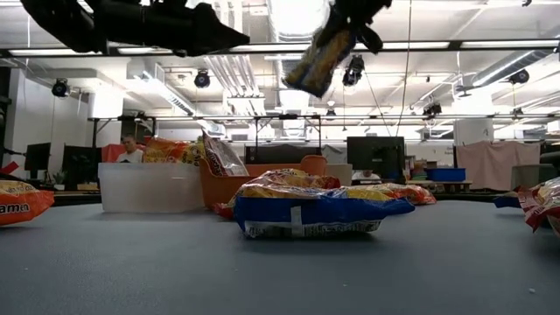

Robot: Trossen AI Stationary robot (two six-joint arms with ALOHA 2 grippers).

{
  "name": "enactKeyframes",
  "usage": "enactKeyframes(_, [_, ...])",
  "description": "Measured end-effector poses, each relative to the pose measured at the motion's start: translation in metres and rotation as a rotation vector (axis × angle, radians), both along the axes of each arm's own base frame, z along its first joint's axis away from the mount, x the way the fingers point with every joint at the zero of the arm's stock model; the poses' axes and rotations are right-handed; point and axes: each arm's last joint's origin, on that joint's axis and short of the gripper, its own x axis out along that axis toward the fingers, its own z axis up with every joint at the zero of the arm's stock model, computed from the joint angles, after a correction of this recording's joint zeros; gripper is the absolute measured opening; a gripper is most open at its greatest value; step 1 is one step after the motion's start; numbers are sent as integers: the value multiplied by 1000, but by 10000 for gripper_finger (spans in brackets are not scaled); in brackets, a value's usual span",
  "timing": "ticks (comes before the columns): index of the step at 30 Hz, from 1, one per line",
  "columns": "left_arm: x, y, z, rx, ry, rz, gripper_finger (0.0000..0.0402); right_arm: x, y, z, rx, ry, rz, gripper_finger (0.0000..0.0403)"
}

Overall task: Sort Maruchan noodles
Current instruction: Put the blue noodle pack into the gray bin

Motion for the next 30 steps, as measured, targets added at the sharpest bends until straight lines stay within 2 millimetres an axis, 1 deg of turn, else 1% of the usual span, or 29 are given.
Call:
enactKeyframes(3, [-5, 1, 5, -4, -15, 58, 252, 1, -19, -9, 35, 10, -71, 58])
enactKeyframes(6, [-10, 1, 9, 7, -10, 68, 252, 6, -39, -21, 74, 25, -131, 58])
enactKeyframes(13, [-13, 1, 11, 50, 21, 76, 252, 25, -83, -44, 168, 96, -249, 58])
enactKeyframes(17, [-12, 1, 10, 70, 37, 81, 252, 39, -101, -58, 245, 201, -287, 58])
enactKeyframes(21, [-11, 1, 8, 74, 48, 92, 252, 52, -111, -68, 298, 284, -315, 58])
enactKeyframes(24, [-10, 1, 6, 74, 58, 94, 252, 58, -116, -75, 311, 364, -374, 58])
enactKeyframes(28, [-8, 2, 4, 74, 68, 95, 252, 66, -114, -85, 284, 461, -455, 58])
enactKeyframes(30, [-8, 3, 3, 76, 73, 98, 252, 69, -112, -89, 292, 480, -468, 58])
